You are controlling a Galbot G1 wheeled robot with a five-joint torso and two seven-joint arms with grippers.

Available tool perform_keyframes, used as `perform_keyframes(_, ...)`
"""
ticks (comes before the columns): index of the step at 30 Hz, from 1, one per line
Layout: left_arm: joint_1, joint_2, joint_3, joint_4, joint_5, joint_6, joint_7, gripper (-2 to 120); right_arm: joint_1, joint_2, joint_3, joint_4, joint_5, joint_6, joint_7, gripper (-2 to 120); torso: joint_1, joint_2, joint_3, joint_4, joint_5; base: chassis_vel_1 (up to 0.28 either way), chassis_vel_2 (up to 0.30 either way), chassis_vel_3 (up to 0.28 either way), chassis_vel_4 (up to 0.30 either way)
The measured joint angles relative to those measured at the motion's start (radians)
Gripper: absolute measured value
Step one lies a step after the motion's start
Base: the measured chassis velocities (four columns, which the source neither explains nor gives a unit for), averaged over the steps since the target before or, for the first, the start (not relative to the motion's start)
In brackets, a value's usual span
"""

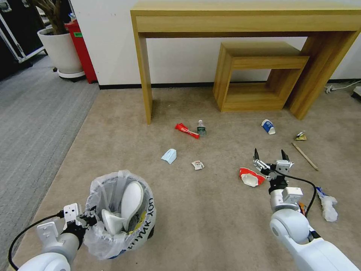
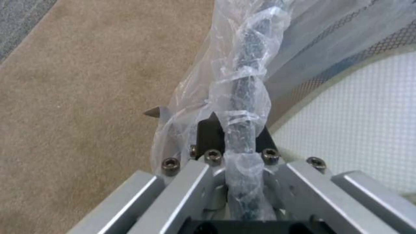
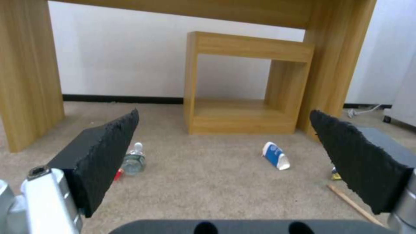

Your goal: Pick up the trash bin and place the garbage on the floor into it.

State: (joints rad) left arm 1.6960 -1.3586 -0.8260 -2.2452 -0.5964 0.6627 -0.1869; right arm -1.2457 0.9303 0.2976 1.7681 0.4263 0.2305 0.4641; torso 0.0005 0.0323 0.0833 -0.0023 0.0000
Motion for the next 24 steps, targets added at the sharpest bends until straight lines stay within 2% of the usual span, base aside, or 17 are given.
perform_keyframes(16,-0.005,0.003,0.0,0.013,-0.002,-0.006,0.002,0,0.015,0.016,-0.005,-0.017,-0.014,0.006,-0.002,97,0.0,0.0,0.0,0.0,0.0,0.01,0.01,-0.007,-0.008)
perform_keyframes(24,-0.006,0.004,0.0,0.018,-0.002,-0.009,0.003,0,0.016,0.022,-0.006,-0.022,-0.023,0.01,-0.006,97,0.0,0.0,0.0,0.0,-0.0001,0.126,0.123,-0.125,-0.14)
